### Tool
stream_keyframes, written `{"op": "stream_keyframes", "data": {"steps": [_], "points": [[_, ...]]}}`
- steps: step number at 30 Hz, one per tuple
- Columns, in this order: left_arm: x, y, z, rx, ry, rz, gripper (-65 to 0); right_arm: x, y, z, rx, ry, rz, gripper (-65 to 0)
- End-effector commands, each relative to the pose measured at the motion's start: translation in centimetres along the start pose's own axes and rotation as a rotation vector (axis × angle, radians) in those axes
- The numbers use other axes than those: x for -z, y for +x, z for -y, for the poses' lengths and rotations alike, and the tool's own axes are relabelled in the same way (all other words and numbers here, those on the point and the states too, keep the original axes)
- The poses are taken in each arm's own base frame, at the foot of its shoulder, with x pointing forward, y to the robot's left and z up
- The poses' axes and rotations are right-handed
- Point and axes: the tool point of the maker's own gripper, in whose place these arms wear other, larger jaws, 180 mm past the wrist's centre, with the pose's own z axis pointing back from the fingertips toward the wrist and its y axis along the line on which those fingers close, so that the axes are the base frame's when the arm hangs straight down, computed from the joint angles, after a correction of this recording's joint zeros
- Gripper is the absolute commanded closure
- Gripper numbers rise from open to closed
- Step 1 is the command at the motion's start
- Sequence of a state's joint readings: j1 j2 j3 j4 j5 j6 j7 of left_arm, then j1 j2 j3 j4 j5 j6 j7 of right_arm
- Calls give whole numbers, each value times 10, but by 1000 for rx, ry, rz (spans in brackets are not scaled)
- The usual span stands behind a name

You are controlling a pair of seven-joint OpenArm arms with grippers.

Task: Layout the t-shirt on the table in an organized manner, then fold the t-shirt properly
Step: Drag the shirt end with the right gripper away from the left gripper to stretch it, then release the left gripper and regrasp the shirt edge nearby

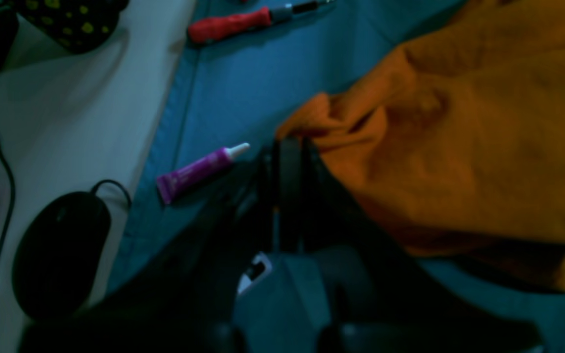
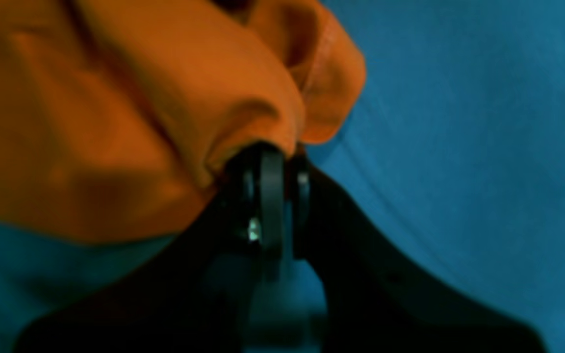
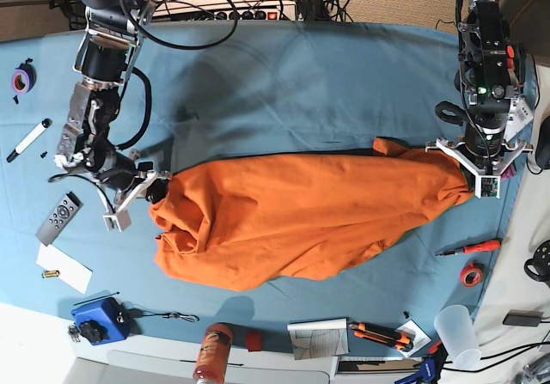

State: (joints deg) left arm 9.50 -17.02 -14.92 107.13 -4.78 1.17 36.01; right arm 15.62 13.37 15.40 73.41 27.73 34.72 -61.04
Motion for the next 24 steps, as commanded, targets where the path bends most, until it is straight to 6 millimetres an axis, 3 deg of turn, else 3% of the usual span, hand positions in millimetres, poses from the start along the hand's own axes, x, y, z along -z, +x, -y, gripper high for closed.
{"op": "stream_keyframes", "data": {"steps": [1,4,6,13,18,24], "points": [[-1,18,-6,10,15,57,0,-16,36,-1,-40,0,97,0],[-1,18,-6,10,15,57,0,-38,44,-6,-81,-18,138,0],[-1,18,-6,10,15,57,0,-50,37,-4,-89,-39,133,0],[-1,18,-6,10,15,56,0,-107,-1,19,57,-74,240,0],[-1,18,-6,11,15,57,0,-129,-51,13,5,-8,107,0],[-1,19,-6,11,15,61,0,-144,-46,30,13,-65,168,0]]}}
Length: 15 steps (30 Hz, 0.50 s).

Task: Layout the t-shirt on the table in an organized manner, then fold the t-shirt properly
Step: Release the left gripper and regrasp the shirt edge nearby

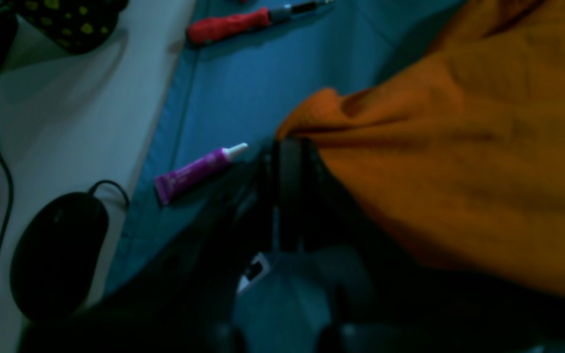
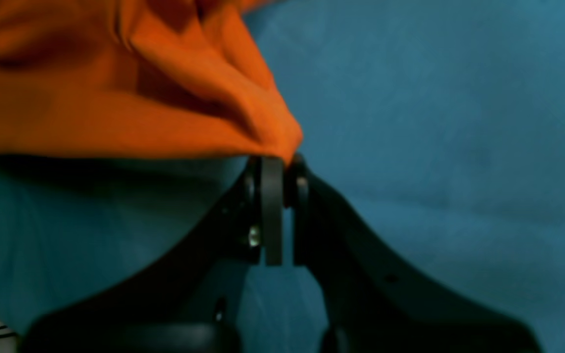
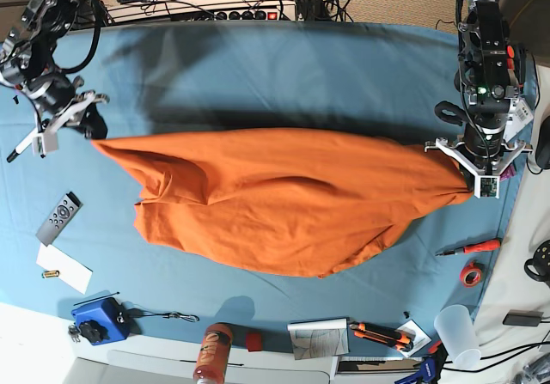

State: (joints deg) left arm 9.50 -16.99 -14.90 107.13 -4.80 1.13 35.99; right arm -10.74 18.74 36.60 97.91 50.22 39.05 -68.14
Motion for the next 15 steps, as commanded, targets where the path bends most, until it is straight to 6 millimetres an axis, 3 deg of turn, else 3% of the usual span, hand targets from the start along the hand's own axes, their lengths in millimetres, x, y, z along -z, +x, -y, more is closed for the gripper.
{"op": "stream_keyframes", "data": {"steps": [1,3,4,5,7,10,15], "points": [[-1,19,-6,11,16,61,-17,-4,17,-1,-27,8,48,0],[-1,19,-7,10,16,64,-161,-3,18,-3,-26,11,52,0],[-1,23,-7,10,16,83,-202,-3,18,-3,-27,12,54,0],[-2,30,-7,9,17,114,-202,-2,20,-4,-30,14,58,0],[-2,47,-6,1,14,189,-152,-2,25,-4,-33,16,73,0],[1,67,-2,-69,-24,226,0,-1,39,-4,-42,16,107,0],[5,92,3,-79,-62,262,0,0,78,-4,-70,10,207,0]]}}
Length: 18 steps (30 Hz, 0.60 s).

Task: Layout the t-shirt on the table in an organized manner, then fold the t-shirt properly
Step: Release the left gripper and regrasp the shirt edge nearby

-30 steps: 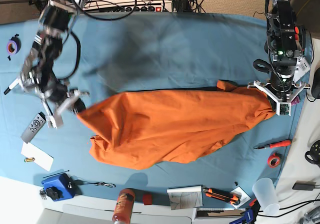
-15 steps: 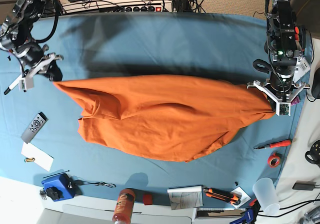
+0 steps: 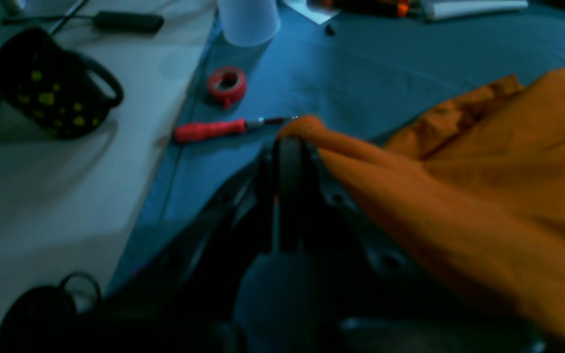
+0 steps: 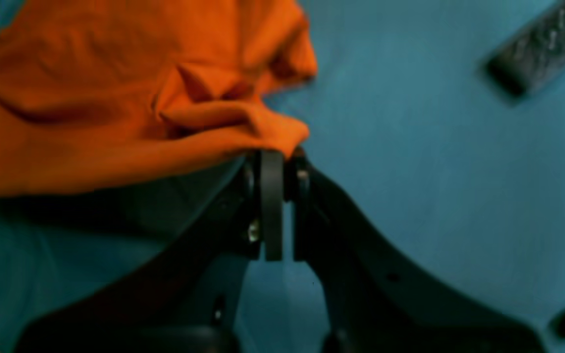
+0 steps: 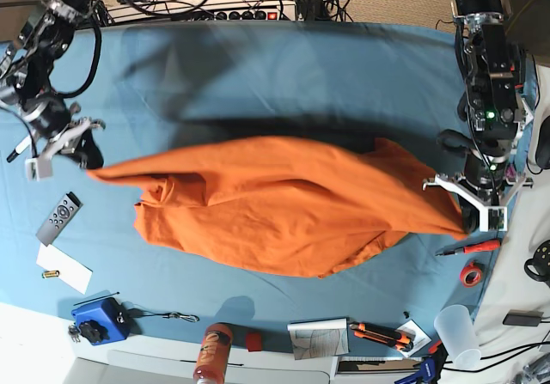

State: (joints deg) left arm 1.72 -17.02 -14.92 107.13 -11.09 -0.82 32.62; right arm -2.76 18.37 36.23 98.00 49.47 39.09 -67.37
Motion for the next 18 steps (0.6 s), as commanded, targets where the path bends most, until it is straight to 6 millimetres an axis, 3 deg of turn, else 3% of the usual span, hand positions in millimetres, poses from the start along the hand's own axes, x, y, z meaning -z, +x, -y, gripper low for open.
{"op": "stream_keyframes", "data": {"steps": [1,5,9,12,14,18], "points": [[1,24,-1,15,-9,73,0,-3,29,2,-40,-4,80,0],[14,28,20,-2,-125,89,0,-1,55,10,-62,-50,131,0],[46,-11,56,30,-245,-31,-15,-1,65,22,-53,-119,150,0],[69,-30,68,82,-264,-96,-179,-1,63,25,-60,-135,141,0],[79,-23,68,104,-255,-78,-257,-1,62,26,-63,-142,135,0],[88,6,62,117,-231,-35,-273,-2,62,28,-67,-151,133,0]]}}
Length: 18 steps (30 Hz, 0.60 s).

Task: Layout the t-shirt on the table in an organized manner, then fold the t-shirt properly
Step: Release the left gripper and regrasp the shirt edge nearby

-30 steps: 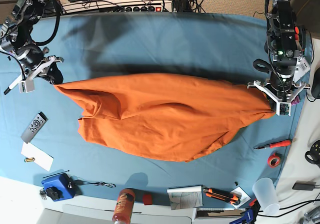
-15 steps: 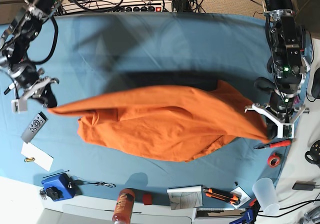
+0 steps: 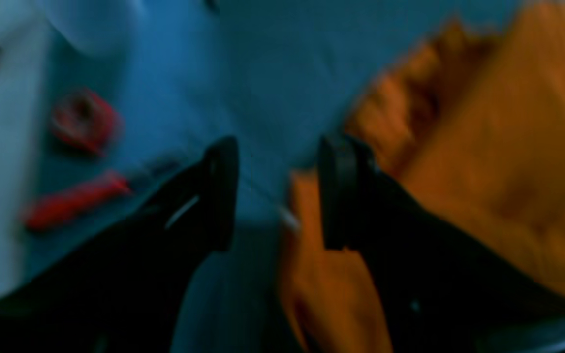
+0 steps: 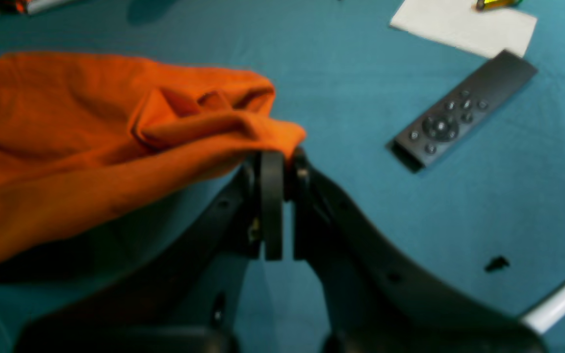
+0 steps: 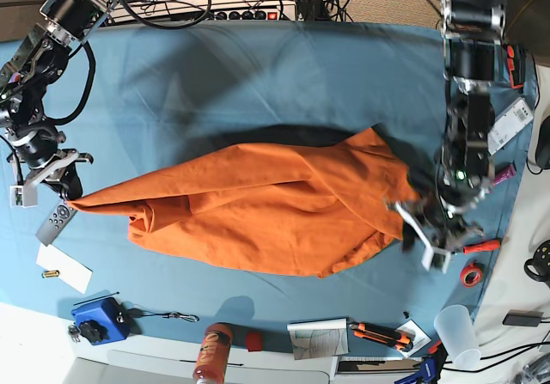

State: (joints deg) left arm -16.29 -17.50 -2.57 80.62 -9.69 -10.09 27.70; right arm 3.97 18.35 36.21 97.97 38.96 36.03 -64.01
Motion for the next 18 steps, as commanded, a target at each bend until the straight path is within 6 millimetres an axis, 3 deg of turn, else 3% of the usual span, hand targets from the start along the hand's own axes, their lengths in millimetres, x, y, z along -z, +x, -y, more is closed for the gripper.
{"op": "stream_keyframes", "data": {"steps": [1,5,12,18], "points": [[-1,25,-8,7,16,40,-273,-5,22,3,-24,-6,70,0],[-5,23,-24,-63,92,-127,-273,-4,24,6,-29,-20,85,0],[-48,26,-5,-84,12,-205,-271,3,12,14,10,-26,68,0],[-91,-29,-12,-255,-20,-235,-271,8,-2,18,43,-21,32,0]]}}
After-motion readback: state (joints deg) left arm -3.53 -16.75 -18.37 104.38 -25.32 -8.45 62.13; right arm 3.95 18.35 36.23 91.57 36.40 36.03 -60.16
